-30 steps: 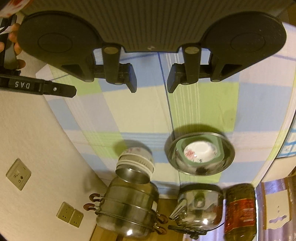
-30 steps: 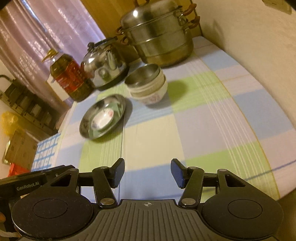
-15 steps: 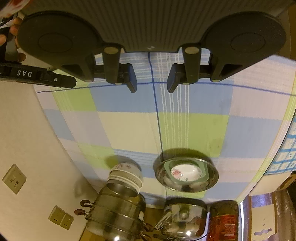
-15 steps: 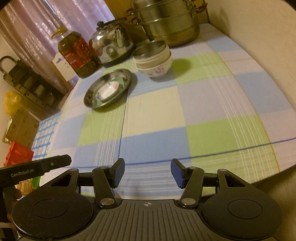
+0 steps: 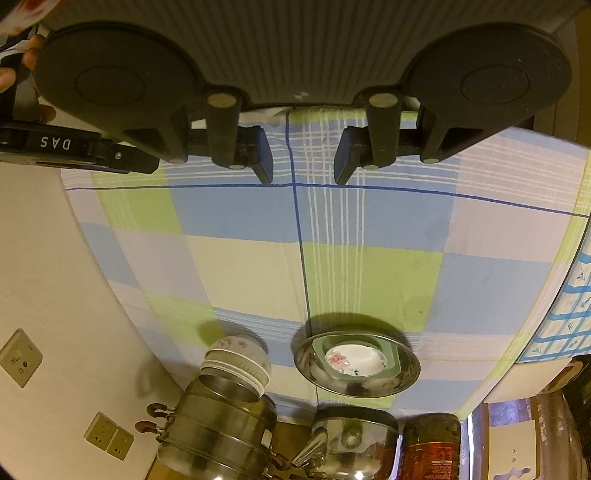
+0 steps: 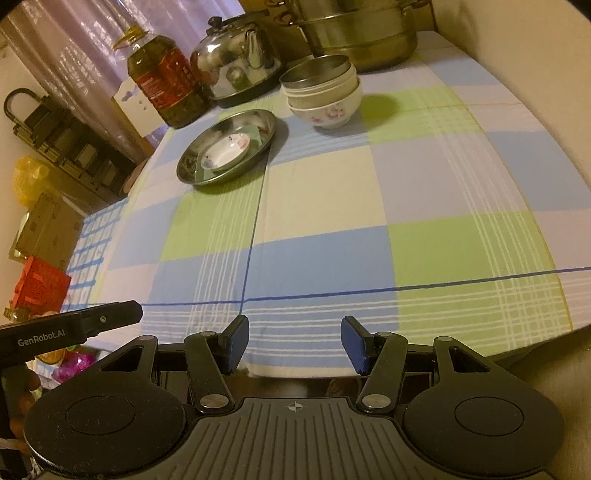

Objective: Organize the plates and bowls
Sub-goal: 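Move both tools forward to the nested bowl stack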

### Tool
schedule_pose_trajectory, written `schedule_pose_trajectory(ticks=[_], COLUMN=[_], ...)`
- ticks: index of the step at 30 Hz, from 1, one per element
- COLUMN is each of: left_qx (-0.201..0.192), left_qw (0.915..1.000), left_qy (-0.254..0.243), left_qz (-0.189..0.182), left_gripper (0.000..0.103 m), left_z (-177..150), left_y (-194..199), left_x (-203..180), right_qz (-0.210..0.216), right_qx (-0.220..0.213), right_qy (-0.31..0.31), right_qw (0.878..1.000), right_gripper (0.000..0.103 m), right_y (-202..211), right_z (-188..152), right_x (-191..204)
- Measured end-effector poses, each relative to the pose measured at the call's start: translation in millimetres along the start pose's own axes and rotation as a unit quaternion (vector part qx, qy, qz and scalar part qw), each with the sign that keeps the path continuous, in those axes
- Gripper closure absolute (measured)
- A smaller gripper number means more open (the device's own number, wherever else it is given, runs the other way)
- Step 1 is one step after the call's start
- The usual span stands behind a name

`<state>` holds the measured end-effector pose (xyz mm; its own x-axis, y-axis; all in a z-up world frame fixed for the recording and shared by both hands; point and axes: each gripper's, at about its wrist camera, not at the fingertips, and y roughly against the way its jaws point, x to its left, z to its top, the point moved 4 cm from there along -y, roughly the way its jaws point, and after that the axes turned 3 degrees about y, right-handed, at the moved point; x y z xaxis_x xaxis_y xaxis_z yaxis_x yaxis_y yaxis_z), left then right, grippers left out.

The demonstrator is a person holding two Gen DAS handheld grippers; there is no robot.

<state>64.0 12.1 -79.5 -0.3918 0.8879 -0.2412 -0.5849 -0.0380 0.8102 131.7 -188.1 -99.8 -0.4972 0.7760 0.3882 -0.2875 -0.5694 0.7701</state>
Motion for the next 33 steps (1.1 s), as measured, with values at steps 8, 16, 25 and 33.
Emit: schedule_pose_trajectory(ticks=[8,16,25,33], left_qx=[0.007,0.010,-0.007,-0.030], left_qw=[0.9998,0.9987,0.9968,0.9939], left_qy=[-0.011,-0.039,-0.063,-0.087], left_qz=[-0.013,-0.032,-0.049,-0.060], left_gripper=[0.071,0.071,0.071,0.071], left_z=[20,59,127,191], left_y=[-17,-48,-86,-124], left_x=[-2,-13,-22,-40], right_qz=[-0.013,-0.038,-0.073,-0.089], right_qx=[0.002,-0.007,-0.040,-0.078], right_qy=[-0.014,-0.047,-0.073,-0.085], right_qw=[1.000,0.998,0.994,0.989], right_gripper=[0.047,0.047,0.048,0.048], right_y=[-8,-18,-34,-51], right_z=[9,36,93,150], right_x=[-7,-29,-54,-72])
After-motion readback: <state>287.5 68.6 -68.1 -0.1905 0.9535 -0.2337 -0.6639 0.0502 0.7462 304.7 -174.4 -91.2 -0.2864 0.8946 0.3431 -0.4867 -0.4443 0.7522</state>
